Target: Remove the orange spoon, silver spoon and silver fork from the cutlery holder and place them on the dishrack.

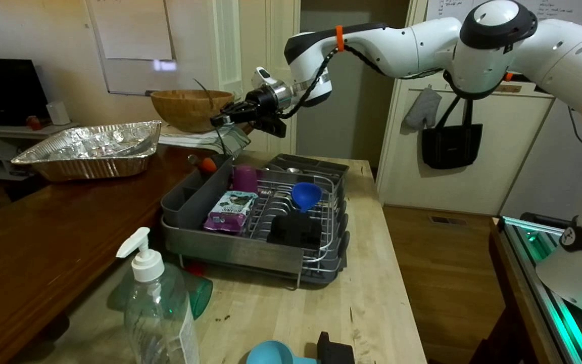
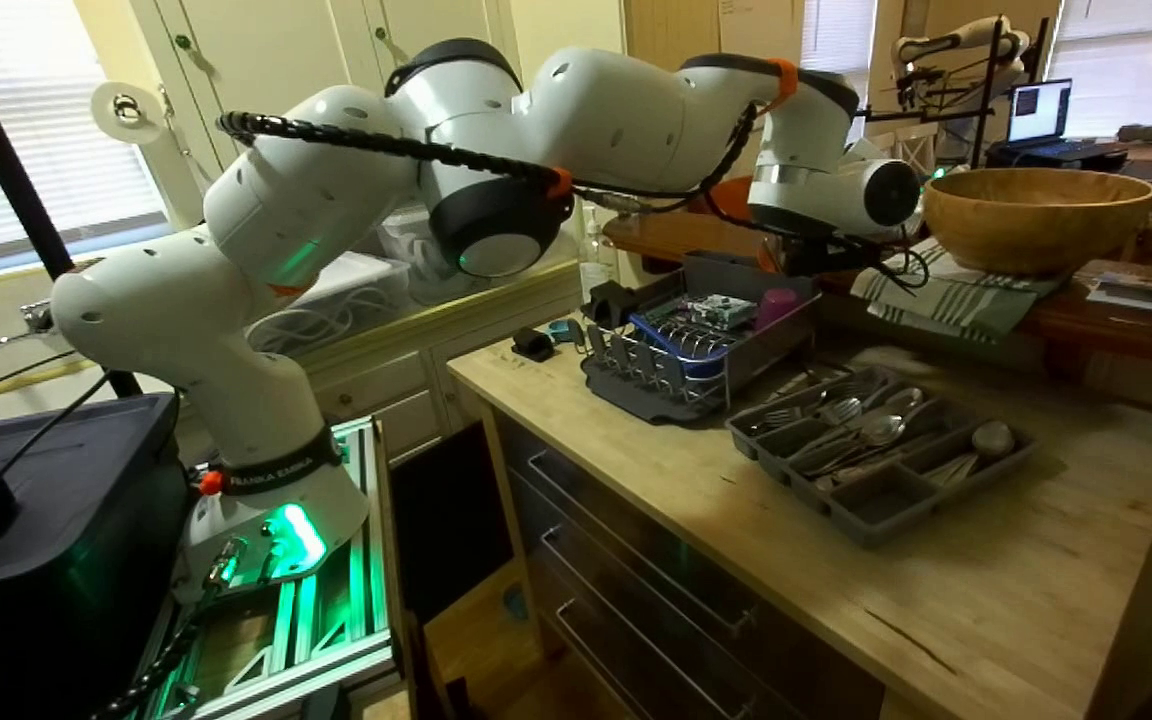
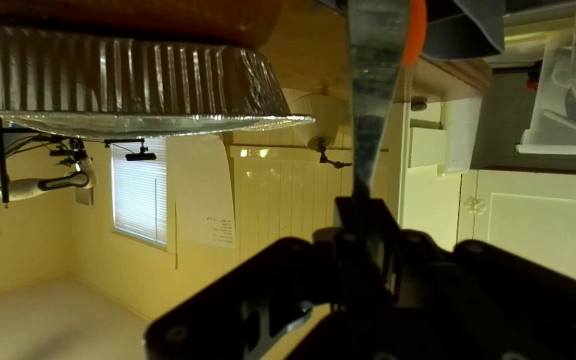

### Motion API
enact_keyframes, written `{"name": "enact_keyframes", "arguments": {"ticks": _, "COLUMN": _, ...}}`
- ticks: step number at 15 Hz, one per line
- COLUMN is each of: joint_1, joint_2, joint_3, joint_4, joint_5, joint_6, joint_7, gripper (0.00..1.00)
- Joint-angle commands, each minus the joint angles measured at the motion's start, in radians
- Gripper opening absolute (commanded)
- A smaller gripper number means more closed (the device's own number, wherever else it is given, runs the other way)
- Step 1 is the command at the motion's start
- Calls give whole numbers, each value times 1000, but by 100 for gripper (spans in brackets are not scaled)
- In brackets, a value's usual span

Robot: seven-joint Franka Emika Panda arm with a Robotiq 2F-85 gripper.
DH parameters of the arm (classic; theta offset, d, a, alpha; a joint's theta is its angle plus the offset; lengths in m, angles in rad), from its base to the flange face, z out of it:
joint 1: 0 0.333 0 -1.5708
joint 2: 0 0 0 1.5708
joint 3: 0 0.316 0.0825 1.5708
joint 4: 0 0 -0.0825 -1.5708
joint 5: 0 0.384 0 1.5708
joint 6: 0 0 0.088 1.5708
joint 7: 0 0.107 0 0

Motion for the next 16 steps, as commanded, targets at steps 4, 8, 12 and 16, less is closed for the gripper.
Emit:
{"name": "enact_keyframes", "arguments": {"ticks": 4, "joint_1": 176, "joint_2": 50, "joint_3": -169, "joint_4": 247, "joint_5": 50, "joint_6": -101, "joint_7": 4, "gripper": 3}}
{"name": "enact_keyframes", "arguments": {"ticks": 8, "joint_1": 259, "joint_2": 74, "joint_3": -260, "joint_4": 348, "joint_5": 89, "joint_6": -145, "joint_7": 20, "gripper": 3}}
{"name": "enact_keyframes", "arguments": {"ticks": 12, "joint_1": 318, "joint_2": 85, "joint_3": -354, "joint_4": 411, "joint_5": 124, "joint_6": -191, "joint_7": 76, "gripper": 3}}
{"name": "enact_keyframes", "arguments": {"ticks": 16, "joint_1": 342, "joint_2": 46, "joint_3": -442, "joint_4": 408, "joint_5": 154, "joint_6": -193, "joint_7": 131, "gripper": 50}}
